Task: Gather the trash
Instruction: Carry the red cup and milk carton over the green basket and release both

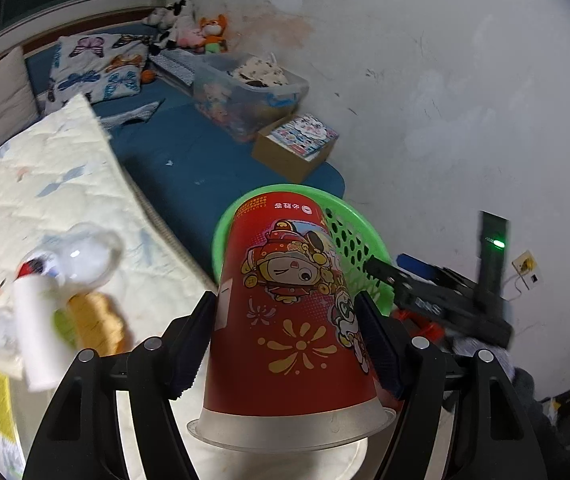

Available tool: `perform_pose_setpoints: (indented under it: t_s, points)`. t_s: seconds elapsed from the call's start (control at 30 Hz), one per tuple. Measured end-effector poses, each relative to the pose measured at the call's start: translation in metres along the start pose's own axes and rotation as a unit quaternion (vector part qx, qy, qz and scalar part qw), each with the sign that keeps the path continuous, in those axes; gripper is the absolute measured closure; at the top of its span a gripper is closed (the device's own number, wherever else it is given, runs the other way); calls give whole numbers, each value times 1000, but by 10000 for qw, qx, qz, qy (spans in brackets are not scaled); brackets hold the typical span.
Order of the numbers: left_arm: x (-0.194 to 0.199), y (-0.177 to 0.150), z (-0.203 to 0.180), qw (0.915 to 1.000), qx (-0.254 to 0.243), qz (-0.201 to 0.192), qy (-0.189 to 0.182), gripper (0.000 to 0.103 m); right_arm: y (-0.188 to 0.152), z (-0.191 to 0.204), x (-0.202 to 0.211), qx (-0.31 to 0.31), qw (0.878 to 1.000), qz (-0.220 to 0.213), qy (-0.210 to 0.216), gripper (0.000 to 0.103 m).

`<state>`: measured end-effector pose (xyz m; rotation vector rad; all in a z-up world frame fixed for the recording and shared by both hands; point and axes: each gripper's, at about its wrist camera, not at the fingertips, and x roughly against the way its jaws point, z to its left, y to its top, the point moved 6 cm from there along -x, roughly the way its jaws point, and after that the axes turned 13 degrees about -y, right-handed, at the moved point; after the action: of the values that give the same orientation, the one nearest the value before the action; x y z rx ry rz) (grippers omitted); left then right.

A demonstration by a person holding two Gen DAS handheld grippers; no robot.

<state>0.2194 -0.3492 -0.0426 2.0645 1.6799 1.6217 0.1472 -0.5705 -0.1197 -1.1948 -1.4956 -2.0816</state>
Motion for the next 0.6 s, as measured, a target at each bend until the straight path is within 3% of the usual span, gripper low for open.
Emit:
perform_pose_setpoints:
  t_s: [0.3,0.53,0.6]
  points:
    - [-67,21,-9,9993,-20,366,-73,35,-12,-18,33,-207,9993,-260,151,25]
    - [-106,29,-7,9980,-43,619,123,35,-14,-26,33,-283,9991,-267,160,25]
    - [-109,32,-5,9981,12,607,93,28,-15,-27,31,-332,9990,-253,161,25]
